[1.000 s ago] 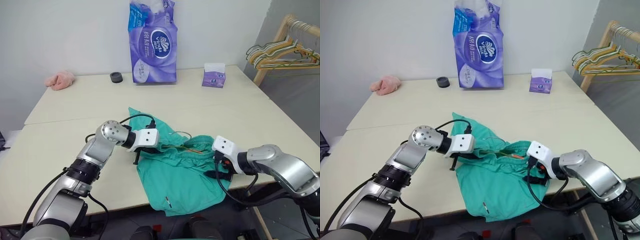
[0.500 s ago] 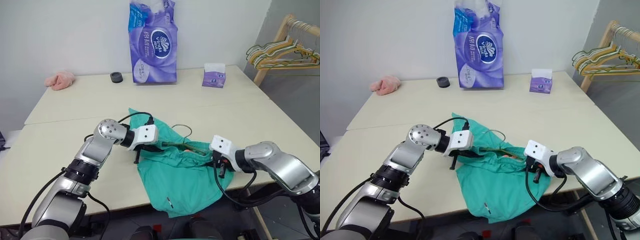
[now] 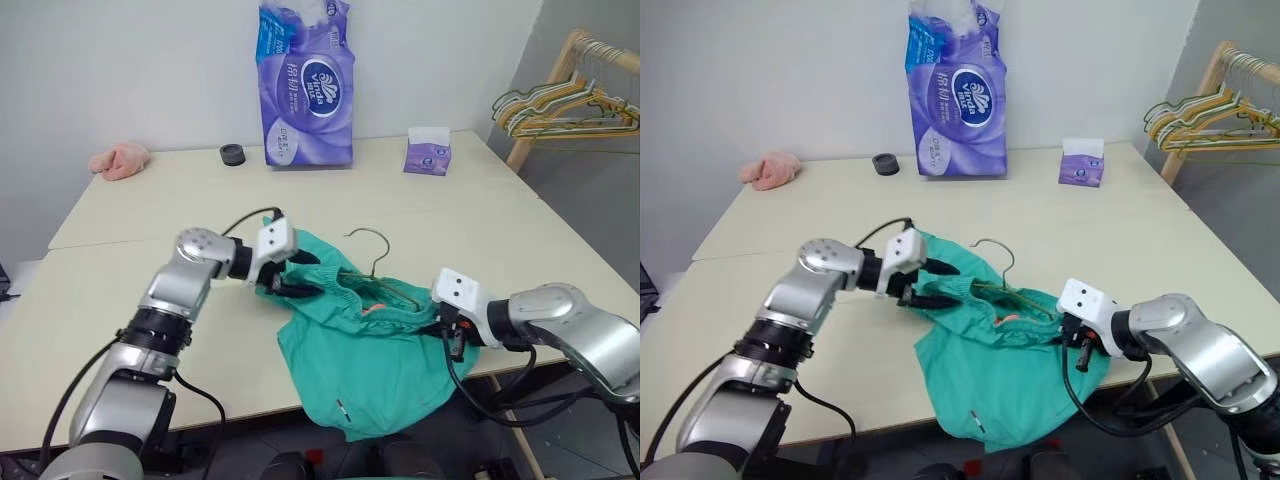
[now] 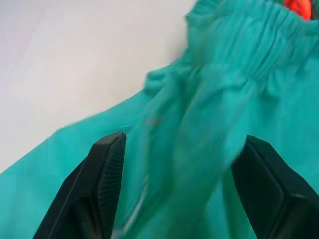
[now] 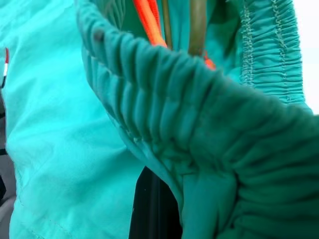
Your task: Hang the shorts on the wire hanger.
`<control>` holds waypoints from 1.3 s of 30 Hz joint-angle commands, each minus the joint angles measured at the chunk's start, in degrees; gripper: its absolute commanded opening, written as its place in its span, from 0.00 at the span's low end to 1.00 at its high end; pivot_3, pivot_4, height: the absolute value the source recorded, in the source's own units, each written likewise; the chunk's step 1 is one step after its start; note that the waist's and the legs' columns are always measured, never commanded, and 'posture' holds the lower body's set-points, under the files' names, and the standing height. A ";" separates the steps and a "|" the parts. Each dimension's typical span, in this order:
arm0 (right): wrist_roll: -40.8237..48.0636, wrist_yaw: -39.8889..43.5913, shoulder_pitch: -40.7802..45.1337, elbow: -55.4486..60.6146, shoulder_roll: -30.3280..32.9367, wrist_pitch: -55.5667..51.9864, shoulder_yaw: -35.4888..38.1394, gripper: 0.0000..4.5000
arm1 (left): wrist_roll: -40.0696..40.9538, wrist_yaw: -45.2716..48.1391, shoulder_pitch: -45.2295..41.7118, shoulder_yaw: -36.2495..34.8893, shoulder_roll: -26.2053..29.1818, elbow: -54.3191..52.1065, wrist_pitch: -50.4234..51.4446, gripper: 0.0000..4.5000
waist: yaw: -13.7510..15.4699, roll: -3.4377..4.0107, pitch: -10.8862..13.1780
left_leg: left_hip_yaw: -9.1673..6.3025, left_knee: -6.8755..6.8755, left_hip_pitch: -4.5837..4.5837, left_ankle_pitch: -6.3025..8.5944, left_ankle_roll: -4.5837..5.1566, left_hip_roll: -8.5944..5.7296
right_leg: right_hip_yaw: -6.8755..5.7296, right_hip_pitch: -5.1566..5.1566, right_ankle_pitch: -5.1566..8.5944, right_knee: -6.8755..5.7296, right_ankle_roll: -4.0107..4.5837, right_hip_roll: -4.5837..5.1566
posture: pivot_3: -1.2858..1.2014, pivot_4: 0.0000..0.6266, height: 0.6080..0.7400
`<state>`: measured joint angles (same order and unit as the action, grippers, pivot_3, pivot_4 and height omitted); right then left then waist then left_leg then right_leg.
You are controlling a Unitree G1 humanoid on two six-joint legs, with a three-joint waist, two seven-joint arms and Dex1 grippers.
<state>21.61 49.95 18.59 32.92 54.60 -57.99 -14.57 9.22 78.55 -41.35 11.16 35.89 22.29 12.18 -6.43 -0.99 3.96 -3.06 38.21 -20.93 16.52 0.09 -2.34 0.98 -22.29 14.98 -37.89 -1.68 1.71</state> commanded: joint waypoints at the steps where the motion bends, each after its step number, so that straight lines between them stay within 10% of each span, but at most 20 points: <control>1: 2.19 1.55 -0.39 2.99 2.39 -0.37 4.18 0.00 | 0.86 4.21 -3.19 -0.90 2.07 3.78 0.26 0.70 | -0.05 0.01 0.00 | 0.01 -0.01 0.00 0.00 0.00 -0.01 | 0.00 0.00 0.00 0.00 0.00 0.00 | 0.43 0.06 1.00; 14: 4.72 1.21 -0.50 4.21 3.87 -1.01 6.03 0.00 | -3.49 4.02 -0.72 3.98 -2.81 7.93 -4.85 0.70 | -0.01 0.01 -0.01 | 0.01 0.01 -0.01 0.00 0.00 -0.01 | 0.04 0.00 0.00 0.01 0.00 0.01 | 0.42 0.05 1.00; 26: 6.13 1.73 -3.55 5.62 6.63 -0.99 8.81 0.00 | -4.24 -1.76 -5.06 0.36 -4.53 19.64 -11.49 0.01 | -0.11 -0.01 -0.01 | 0.01 -0.01 -0.01 0.00 0.00 0.00 | 0.03 -0.01 0.00 0.01 0.00 0.01 | 0.42 0.04 1.00; 39: 6.55 3.54 -9.80 5.53 10.92 1.25 12.31 0.00 | -5.85 -2.23 -3.98 0.58 -3.19 20.40 -14.83 0.01 | -0.07 -0.01 -0.01 | 0.02 0.00 -0.02 0.00 -0.01 -0.01 | 0.03 0.00 0.00 0.01 0.00 0.03 | 0.42 0.04 1.00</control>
<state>27.89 52.81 8.79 37.73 64.54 -57.80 -5.10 3.53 76.69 -44.65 13.07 31.75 43.21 -1.67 -6.50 -0.99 3.95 -3.04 38.20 -20.94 16.52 0.08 -2.34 1.00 -22.29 14.98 -37.87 -1.68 1.73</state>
